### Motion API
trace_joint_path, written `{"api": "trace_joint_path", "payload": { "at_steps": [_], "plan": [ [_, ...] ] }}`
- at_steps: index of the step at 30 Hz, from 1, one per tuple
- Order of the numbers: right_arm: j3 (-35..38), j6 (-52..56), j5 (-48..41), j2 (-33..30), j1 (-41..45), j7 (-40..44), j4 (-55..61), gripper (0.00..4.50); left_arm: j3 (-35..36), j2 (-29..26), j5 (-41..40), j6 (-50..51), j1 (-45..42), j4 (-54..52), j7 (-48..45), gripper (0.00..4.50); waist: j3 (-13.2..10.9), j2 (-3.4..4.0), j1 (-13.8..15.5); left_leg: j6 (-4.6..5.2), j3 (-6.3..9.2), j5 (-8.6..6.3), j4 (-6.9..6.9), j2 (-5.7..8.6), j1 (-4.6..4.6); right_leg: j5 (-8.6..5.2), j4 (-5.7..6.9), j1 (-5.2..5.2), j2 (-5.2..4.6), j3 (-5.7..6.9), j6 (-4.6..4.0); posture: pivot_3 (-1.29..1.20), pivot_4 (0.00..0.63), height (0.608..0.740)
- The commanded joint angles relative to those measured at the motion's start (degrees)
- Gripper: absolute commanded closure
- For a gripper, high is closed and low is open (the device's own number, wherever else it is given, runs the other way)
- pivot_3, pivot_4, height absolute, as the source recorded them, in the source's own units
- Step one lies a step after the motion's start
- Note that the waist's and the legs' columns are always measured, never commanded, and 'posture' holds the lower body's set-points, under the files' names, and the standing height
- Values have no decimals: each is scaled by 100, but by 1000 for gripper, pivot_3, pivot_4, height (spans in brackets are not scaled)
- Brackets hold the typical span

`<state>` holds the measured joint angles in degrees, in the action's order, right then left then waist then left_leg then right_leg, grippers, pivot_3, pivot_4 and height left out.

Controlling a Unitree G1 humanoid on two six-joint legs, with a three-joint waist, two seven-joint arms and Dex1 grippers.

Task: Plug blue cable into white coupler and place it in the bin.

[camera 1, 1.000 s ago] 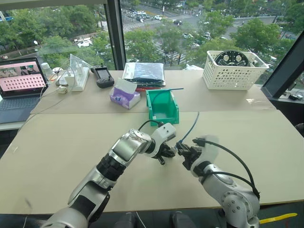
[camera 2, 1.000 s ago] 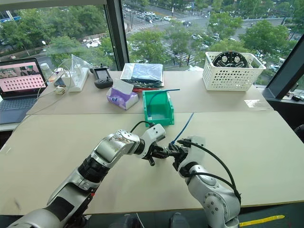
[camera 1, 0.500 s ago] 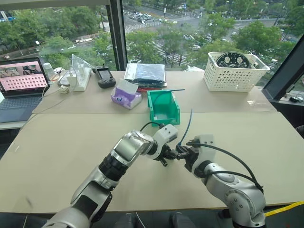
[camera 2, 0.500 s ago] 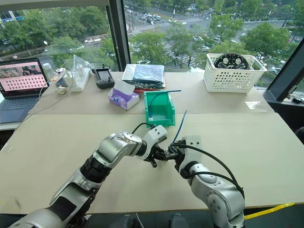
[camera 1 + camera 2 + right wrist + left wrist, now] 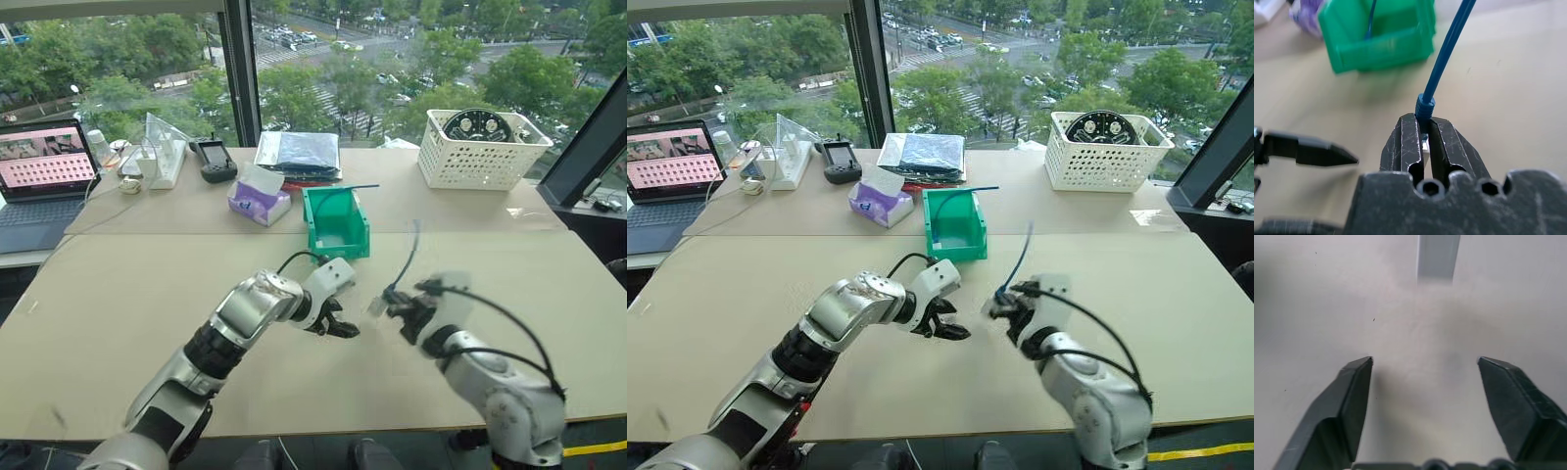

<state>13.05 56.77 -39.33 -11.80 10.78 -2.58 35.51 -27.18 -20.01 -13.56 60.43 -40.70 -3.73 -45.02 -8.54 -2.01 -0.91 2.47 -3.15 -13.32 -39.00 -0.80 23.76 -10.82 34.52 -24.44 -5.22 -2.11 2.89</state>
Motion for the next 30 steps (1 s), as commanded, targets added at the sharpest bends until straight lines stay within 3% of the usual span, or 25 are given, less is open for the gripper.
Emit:
{"api": "trace_joint_path", "payload": {
  "at_steps": [1, 6, 10, 15, 17, 24, 25, 28, 30],
  "plan": [
    [419, -23, -425, -111, 524, 144, -57, 4500, 314, -220, -139, -709, 444, -178, -239, 92, 0, 1, -24, 0, -2, 0, 5, -2, -3, 0, 1, -2, 2, -3, -3, 0, 150, 740],
    [-39, -428, -33, -582, 1992, 898, -1407, 4500, 1825, 70, -792, -1386, 683, -148, -28, 92, -17, 8, -38, -8, -12, 7, 2, 1, 5, 0, 23, -21, -4, -12, -12, 0, 150, 740],
    [-849, -1462, 1071, -924, 3390, 1643, -3561, 4500, 2193, 98, -588, -1853, 773, 38, 397, 92, -18, 9, -30, -7, -19, 9, -1, 4, -6, 0, 35, -18, 3, -13, -13, 0, 150, 740],
    [-1336, -2724, 1848, -724, 4698, 2573, -6259, 4500, 2475, 49, -357, -2116, 977, 275, 935, 92, -18, 9, -42, -7, -20, 9, 4, 8, -1, 1, 34, -18, 5, -8, -12, 0, 150, 740],
    [-1341, -3208, 2053, -579, 5082, 2768, -7184, 3576, 2562, 20, -390, -2131, 1090, 199, 1003, 0, -18, 9, -46, -7, -21, 8, 15, 8, 1, 2, 39, -20, 4, -8, -12, 0, 150, 740],
    [-1132, -4087, 2328, -369, 5790, 3180, -8628, 1232, 2647, -136, -413, -2207, 1425, -145, 1090, 0, -19, 11, -30, -15, -20, 5, 19, 10, 61, 15, 47, -77, -13, -3, -1, 0, 150, 740],
    [-1096, -4116, 2319, -384, 5814, 3250, -8609, 1113, 2667, -153, -420, -2208, 1456, -165, 1088, 0, -21, 13, -32, -19, -20, 3, 18, 10, 60, 15, 48, -78, -13, -3, -1, 0, 150, 740],
    [-948, -3852, 2172, -569, 5591, 3459, -7832, 70, 2686, -275, -258, -2611, 1504, -135, 1066, 0, -22, 15, -24, -21, -17, 2, 20, 8, 61, 15, 47, -80, -12, 2, -2, 0, 150, 740],
    [-814, -3487, 1951, -731, 5205, 3585, -6888, 27, 2684, -358, -189, -2851, 1529, -75, 1029, 0, -22, 15, -10, -22, -16, 2, 19, 8, 61, 15, 48, -79, -12, 3, -2, 0, 150, 740]
  ]
}}
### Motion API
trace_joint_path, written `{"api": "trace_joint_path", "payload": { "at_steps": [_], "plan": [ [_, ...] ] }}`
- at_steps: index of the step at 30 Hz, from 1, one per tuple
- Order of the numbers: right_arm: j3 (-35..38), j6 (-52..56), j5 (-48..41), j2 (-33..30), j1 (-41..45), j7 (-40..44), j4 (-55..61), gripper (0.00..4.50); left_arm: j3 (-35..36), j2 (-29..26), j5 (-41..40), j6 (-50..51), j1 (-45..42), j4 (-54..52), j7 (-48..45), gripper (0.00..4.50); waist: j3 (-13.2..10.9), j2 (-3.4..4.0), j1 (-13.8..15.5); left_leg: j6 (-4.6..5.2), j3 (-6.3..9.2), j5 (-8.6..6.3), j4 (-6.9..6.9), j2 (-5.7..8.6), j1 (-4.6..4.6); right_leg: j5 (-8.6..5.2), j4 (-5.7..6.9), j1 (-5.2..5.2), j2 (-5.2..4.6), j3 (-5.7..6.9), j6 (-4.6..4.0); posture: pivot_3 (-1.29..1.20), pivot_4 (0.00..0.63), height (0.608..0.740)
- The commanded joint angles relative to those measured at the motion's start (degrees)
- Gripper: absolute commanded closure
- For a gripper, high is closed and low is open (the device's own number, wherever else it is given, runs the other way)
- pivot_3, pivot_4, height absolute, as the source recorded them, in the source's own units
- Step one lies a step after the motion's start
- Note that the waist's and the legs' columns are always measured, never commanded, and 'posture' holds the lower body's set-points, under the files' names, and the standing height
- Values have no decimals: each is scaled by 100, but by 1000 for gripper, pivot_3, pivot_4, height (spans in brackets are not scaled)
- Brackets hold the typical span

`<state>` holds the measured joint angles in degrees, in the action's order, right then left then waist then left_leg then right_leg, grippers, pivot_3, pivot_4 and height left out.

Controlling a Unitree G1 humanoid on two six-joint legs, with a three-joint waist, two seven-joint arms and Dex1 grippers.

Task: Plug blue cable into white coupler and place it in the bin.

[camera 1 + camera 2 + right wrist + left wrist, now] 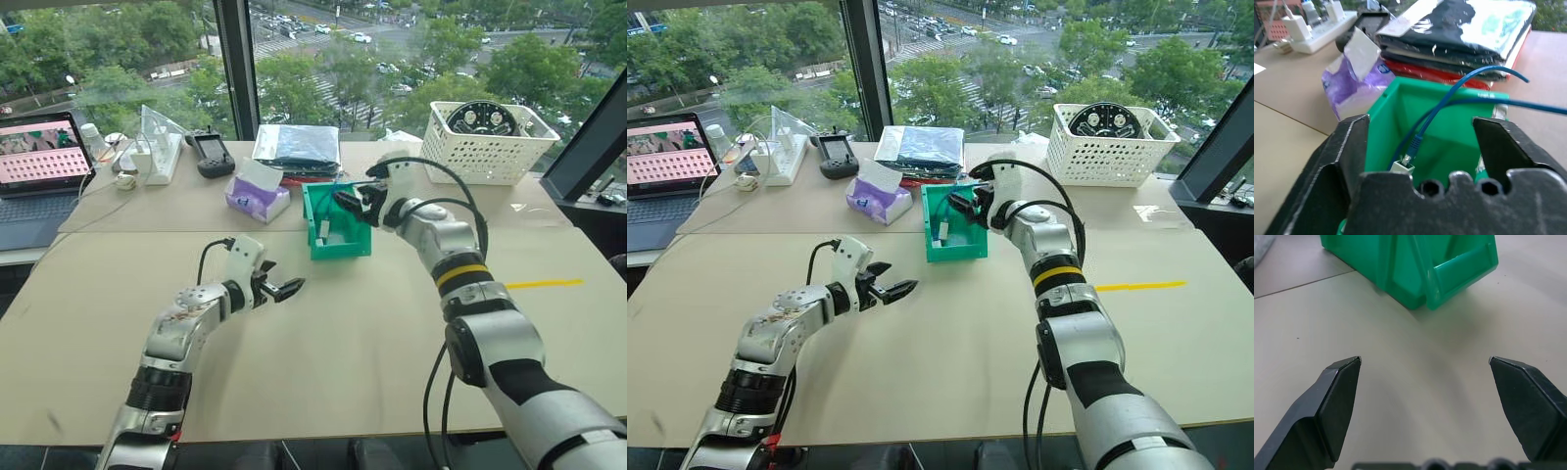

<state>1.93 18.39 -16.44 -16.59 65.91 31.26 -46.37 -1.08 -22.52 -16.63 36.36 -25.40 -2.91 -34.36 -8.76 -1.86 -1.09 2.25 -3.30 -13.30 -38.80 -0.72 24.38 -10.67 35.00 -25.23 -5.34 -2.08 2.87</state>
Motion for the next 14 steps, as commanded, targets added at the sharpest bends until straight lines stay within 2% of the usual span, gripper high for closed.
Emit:
{"api": "trace_joint_path", "payload": {
  "at_steps": [1, 4, 8, 10, 14],
  "plan": [
    [342, 492, -421, -342, -542, 260, 1774, 27, 56, -147, 158, -572, 8, -134, -63, 0, 0, 0, 22, 0, 0, 0, 1, 0, 0, 0, -2, 2, 0, 0, 0, 0, 150, 740],
    [445, 908, -665, -822, -1608, 516, 3529, 27, 183, -193, 187, -1165, 106, -4, -144, 0, 0, 0, 56, -1, 6, -2, 1, 1, -1, 0, -2, 6, -5, 5, 0, 0, 150, 740],
    [870, 1392, -1074, -1671, -3594, 869, 5641, 27, 332, -511, 172, -1627, 273, 407, -494, 0, 0, 0, 112, 3, 11, -7, 1, 2, 3, 0, -7, 8, -10, 16, 0, 0, 150, 740],
    [1165, 1263, -914, -1920, -4681, 834, 6135, 27, 449, -576, 117, -1828, 245, 674, -592, 0, 0, 0, 112, 4, 5, -8, 1, 1, 2, -1, -9, 7, -9, 14, 0, 0, 150, 740],
    [1550, 919, -688, -1800, -5849, 449, 6300, 27, 452, -650, 103, -1976, 175, 1071, -829, 0, -1, -1, 104, 3, -8, -7, -18, -1, -12, -4, -20, 15, -4, 5, 0, 0, 150, 740]
  ]
}}
